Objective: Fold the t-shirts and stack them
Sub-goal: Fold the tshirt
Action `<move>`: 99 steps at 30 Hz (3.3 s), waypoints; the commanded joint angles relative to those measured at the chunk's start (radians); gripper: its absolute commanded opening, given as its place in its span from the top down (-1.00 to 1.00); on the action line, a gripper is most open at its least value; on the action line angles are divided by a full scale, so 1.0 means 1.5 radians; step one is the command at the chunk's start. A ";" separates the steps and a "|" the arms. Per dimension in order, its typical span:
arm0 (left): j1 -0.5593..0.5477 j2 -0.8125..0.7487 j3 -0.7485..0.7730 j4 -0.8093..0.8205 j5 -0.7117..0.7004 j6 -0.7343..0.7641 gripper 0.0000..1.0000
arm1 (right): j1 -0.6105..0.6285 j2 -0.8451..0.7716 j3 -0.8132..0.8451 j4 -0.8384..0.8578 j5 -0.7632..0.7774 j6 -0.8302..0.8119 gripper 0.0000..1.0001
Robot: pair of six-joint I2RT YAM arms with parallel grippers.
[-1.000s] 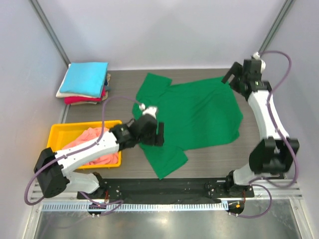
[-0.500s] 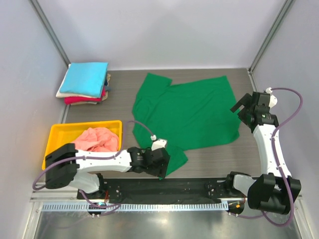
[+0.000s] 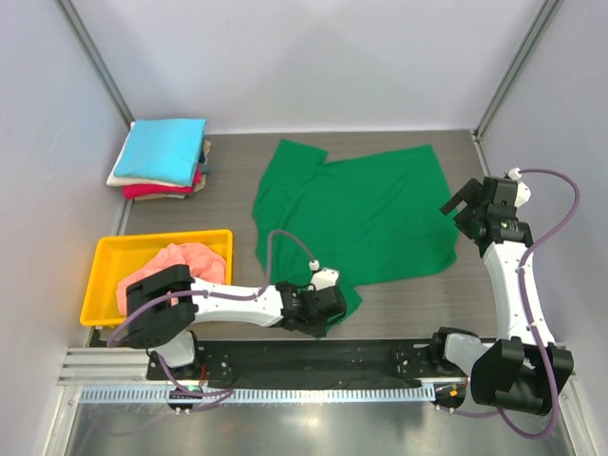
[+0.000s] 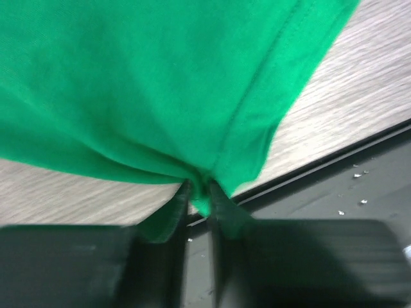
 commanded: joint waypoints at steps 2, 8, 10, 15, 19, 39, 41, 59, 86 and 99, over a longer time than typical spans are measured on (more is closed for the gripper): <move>-0.005 0.009 -0.021 -0.046 -0.052 -0.010 0.80 | -0.010 0.000 -0.027 0.009 -0.013 -0.001 -0.90; 0.056 -0.064 -0.062 -0.091 -0.105 0.019 0.98 | -0.137 -0.093 -0.200 0.086 -0.088 0.055 -0.85; 0.090 -0.103 -0.082 -0.076 -0.098 0.026 0.98 | -0.188 -0.111 -0.259 0.114 -0.107 0.062 -0.82; 0.124 -0.150 -0.121 -0.056 -0.082 0.040 0.98 | -0.256 -0.008 -0.321 0.198 -0.159 0.069 -0.76; 0.137 -0.166 -0.140 -0.032 -0.071 0.043 0.98 | -0.274 0.107 -0.347 0.293 -0.247 0.078 -0.45; 0.198 -0.110 -0.121 0.042 0.001 0.097 1.00 | -0.272 0.154 -0.381 0.348 -0.277 0.076 0.17; 0.201 -0.101 -0.120 0.047 0.007 0.100 0.99 | -0.269 0.161 -0.377 0.349 -0.282 0.075 0.17; 0.232 -0.124 -0.121 0.050 0.029 0.113 0.99 | -0.256 0.183 -0.366 0.376 -0.301 0.081 0.97; 0.369 -0.223 0.074 -0.159 0.031 0.251 0.99 | -0.217 -0.002 -0.162 0.132 -0.253 0.038 0.97; 0.504 -0.026 0.346 -0.201 0.037 0.325 1.00 | -0.139 0.202 0.023 0.141 -0.171 0.030 0.97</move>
